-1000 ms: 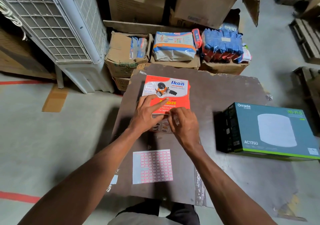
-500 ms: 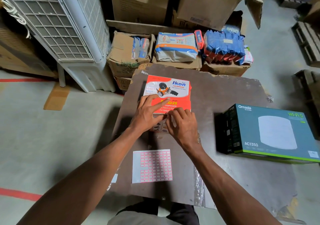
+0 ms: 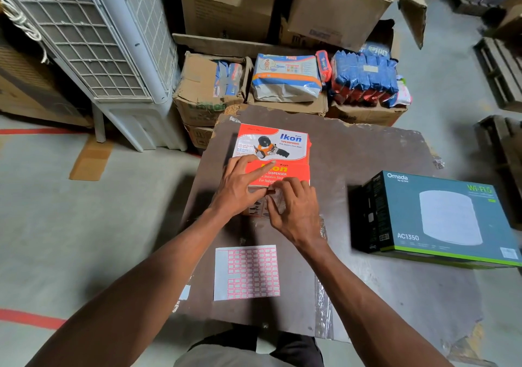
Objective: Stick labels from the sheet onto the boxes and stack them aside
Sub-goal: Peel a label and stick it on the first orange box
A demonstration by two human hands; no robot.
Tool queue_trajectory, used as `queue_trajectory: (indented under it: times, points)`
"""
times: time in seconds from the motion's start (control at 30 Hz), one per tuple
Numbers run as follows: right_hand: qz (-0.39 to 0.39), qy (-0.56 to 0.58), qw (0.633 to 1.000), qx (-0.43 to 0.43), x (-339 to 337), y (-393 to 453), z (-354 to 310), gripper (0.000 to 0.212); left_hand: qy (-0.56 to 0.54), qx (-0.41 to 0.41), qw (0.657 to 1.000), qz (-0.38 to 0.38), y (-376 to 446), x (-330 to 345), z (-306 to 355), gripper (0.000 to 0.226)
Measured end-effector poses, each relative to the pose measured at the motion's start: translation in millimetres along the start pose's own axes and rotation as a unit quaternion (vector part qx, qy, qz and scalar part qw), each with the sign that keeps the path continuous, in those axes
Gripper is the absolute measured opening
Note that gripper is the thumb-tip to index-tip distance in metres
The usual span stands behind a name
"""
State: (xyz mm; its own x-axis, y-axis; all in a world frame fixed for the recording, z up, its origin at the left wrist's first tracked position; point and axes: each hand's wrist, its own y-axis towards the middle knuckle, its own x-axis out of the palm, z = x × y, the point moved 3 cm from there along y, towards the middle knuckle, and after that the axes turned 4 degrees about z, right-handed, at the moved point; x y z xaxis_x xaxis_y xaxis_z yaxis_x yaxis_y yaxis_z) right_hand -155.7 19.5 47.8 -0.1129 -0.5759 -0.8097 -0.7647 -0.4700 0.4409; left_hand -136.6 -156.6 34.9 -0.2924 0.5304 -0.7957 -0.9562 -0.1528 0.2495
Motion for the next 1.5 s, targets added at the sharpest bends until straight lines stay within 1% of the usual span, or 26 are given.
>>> queue_trajectory:
  times: [0.07, 0.13, 0.23, 0.4, 0.53, 0.8, 0.9, 1.0, 1.07, 1.23, 1.5]
  points:
    - [0.013, 0.032, 0.999, 0.017, -4.9, 0.5, -1.7, 0.031, 0.0, 0.001, 1.0, -0.001, -0.3, 0.3, 0.8, 0.07]
    - [0.033, 0.065, 0.997, 0.03, -11.4, 3.1, -3.5, 0.022, 0.002, 0.008, 1.0, 0.004, -1.3, 0.5, 1.7, 0.071]
    - [0.039, 0.063, 0.997, 0.022, -12.5, 9.1, -2.6, 0.015, -0.003, 0.005, 1.0, 0.003, -1.1, -0.2, 0.9, 0.071]
    - [-0.016, 0.017, 1.0, -0.012, 1.2, 9.3, 10.2, 0.022, -0.005, -0.004, 1.0, -0.005, -0.7, -1.1, 2.2, 0.07]
    - [-0.014, 0.01, 0.999, -0.03, 0.7, 10.5, 12.0, 0.02, -0.006, -0.007, 1.0, -0.01, -0.9, 0.0, 0.1, 0.07]
    - [-0.022, 0.004, 1.0, -0.012, 0.9, 14.6, 6.8, 0.018, -0.014, -0.001, 1.0, -0.005, 2.8, -1.4, 0.0, 0.072]
    - [-0.033, 0.035, 0.999, 0.007, 1.7, 17.4, 10.9, 0.015, -0.012, -0.001, 1.0, -0.01, 2.3, -2.4, 1.4, 0.072]
    - [-0.044, 0.086, 0.995, 0.011, -6.0, 16.1, 15.7, 0.025, -0.009, -0.001, 1.0, -0.009, 1.6, -2.9, 2.3, 0.073]
    - [-0.042, 0.095, 0.995, 0.008, -10.6, 15.7, 12.8, 0.026, -0.012, -0.002, 1.0, -0.006, 1.2, -2.5, 1.8, 0.074]
    - [-0.045, 0.022, 0.999, -0.013, -0.1, 17.4, 8.1, 0.019, -0.019, -0.007, 1.0, -0.013, -0.5, -3.3, 1.9, 0.073]
    - [-0.03, 0.021, 0.999, -0.014, -5.8, 19.3, 6.7, 0.015, -0.021, -0.011, 1.0, -0.015, -0.9, -3.3, 3.1, 0.072]
